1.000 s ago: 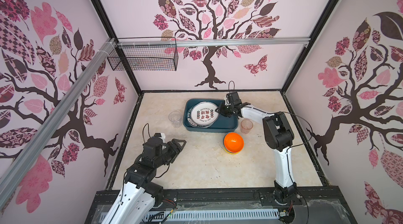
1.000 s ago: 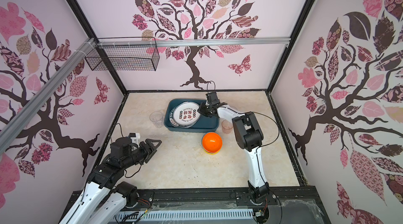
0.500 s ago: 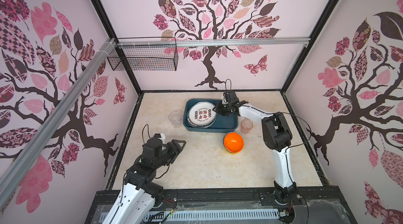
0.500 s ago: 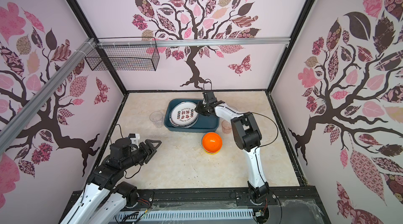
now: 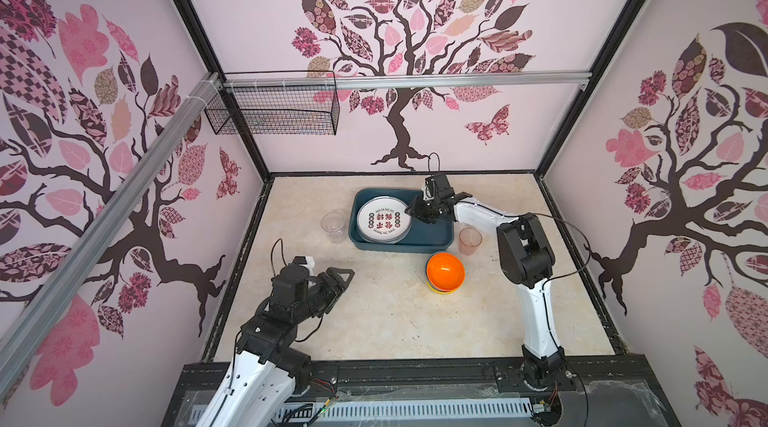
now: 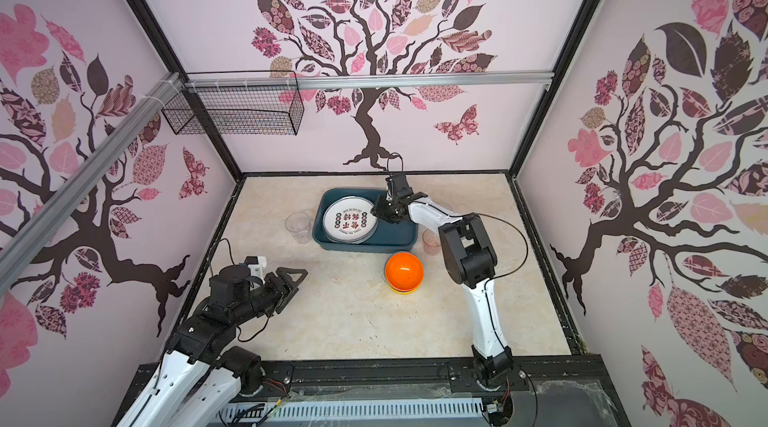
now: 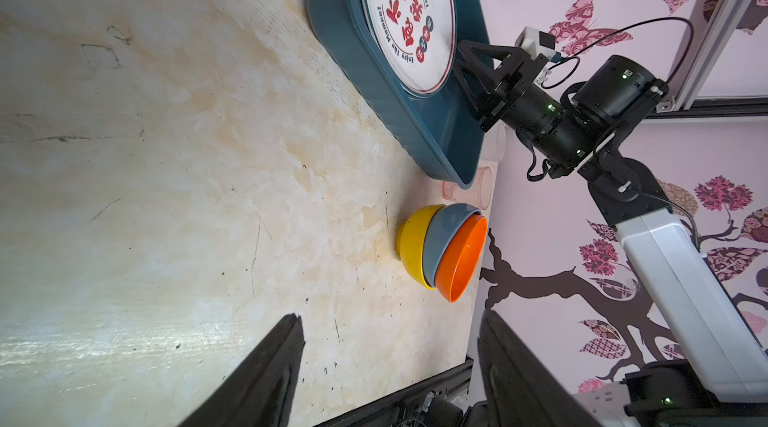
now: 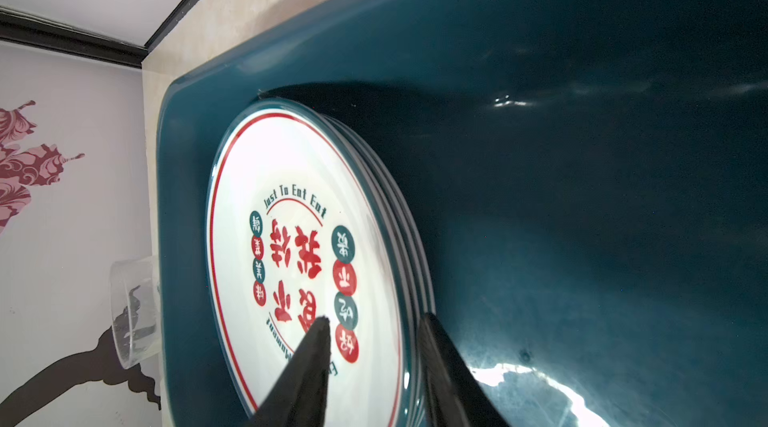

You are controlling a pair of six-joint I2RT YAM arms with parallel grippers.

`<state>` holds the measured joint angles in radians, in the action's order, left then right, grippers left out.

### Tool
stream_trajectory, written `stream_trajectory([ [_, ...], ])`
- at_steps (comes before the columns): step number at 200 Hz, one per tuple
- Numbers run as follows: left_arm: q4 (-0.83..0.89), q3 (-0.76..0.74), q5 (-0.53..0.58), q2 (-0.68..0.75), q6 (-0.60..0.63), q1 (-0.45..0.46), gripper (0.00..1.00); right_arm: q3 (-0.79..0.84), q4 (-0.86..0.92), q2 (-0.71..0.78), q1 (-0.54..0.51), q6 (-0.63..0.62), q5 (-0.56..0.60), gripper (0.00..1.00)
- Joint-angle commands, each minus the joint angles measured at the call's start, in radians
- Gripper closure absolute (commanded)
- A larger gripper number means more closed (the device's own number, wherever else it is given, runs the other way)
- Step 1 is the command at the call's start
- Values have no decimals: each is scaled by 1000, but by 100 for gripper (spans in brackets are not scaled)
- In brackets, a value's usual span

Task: Place the mixed dishes into the plastic bin
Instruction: 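Lower the red-print plate upright against the plates in the bin with the right gripper, then open the right gripper and move both grippers toward the nested bowls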

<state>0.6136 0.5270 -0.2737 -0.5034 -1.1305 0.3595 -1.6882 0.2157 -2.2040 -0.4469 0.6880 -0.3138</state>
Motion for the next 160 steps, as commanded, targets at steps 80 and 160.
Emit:
stream_trajectory([
  [80, 21, 11, 25, -6, 31, -4, 29, 70, 51, 149, -5, -66, 86, 55],
  [160, 0, 107, 73, -187, 149, -5, 21, 276, 76, 446, -6, -145, 144, 46],
])
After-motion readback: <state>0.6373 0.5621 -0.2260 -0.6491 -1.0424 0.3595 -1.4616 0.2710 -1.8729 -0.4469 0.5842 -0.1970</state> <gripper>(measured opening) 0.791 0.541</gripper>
